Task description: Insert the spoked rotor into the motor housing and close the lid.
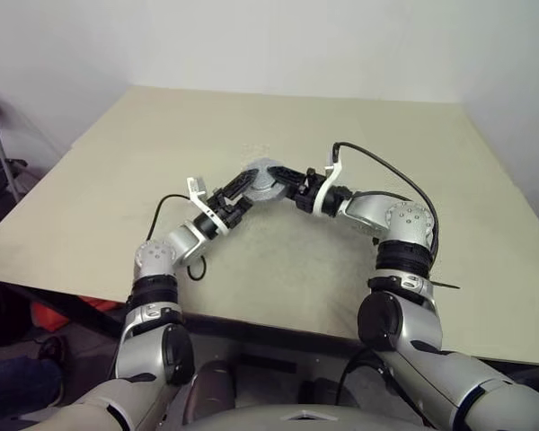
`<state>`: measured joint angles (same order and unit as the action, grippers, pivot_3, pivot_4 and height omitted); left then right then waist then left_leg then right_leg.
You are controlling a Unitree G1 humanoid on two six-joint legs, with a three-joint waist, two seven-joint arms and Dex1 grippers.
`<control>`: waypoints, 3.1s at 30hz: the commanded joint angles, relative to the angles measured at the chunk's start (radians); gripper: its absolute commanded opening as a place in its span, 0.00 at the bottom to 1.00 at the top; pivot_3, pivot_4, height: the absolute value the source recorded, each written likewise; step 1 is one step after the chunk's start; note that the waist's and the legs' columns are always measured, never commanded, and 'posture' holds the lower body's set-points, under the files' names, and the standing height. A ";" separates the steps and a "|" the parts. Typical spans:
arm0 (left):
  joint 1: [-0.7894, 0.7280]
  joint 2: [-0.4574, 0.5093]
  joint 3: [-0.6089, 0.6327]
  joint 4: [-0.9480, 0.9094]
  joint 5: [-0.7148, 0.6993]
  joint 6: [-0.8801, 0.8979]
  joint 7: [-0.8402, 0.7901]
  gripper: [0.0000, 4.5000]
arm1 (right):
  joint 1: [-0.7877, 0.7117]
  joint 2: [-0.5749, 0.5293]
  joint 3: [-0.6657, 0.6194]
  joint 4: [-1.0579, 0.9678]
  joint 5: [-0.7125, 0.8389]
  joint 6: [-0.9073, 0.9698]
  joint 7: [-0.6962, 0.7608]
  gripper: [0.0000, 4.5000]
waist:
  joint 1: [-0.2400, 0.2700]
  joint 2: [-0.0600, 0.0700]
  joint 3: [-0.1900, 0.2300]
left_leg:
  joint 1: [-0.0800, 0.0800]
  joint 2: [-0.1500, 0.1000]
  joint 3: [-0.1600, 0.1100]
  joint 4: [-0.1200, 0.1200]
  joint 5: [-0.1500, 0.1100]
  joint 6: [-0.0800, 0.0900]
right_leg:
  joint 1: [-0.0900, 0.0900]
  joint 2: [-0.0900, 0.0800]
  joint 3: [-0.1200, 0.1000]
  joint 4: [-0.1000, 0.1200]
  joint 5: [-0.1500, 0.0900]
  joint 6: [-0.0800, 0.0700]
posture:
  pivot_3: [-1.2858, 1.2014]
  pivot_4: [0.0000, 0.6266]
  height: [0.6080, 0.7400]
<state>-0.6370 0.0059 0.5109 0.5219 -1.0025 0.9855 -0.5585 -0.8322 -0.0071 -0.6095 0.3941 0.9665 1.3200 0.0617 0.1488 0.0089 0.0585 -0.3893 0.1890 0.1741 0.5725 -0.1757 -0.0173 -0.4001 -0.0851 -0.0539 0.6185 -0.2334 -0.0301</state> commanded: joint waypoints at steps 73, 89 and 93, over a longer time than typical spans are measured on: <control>0.001 0.336 0.064 0.114 0.321 -0.741 0.244 0.90 | 0.045 -0.167 0.405 0.026 -0.461 -0.672 0.262 1.00 | -0.003 -0.007 0.001 | 0.007 -0.001 -0.005 0.007 0.002 -0.003 | 0.012 -0.001 0.000 0.003 0.002 0.003 | 0.52 0.00 1.00; 0.022 0.283 -0.400 -0.056 0.610 -0.777 -0.074 0.90 | 0.210 -0.498 0.526 0.062 -0.752 -1.013 0.479 1.00 | -0.028 -0.009 0.002 | 0.009 0.000 -0.003 0.009 0.000 0.000 | 0.012 -0.001 0.000 0.005 0.001 0.001 | 0.52 0.00 1.00; 0.037 0.271 -0.462 -0.093 0.640 -0.765 -0.140 0.90 | 0.283 -0.501 0.538 -0.013 -0.741 -0.999 0.543 1.00 | -0.026 -0.009 0.002 | 0.009 0.000 -0.002 0.010 -0.001 0.002 | 0.012 -0.001 0.000 0.005 -0.001 -0.003 | 0.52 0.00 1.00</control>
<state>-0.5912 0.2758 0.0707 0.4853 -0.3703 0.2352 -0.6619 -0.5424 -0.4977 -0.0663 0.4593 0.2130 0.3252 0.5779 0.1232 0.0004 0.0609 -0.3810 0.1886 0.1719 0.5829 -0.1765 -0.0151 -0.3883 -0.0860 -0.0540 0.6235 -0.2348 -0.0335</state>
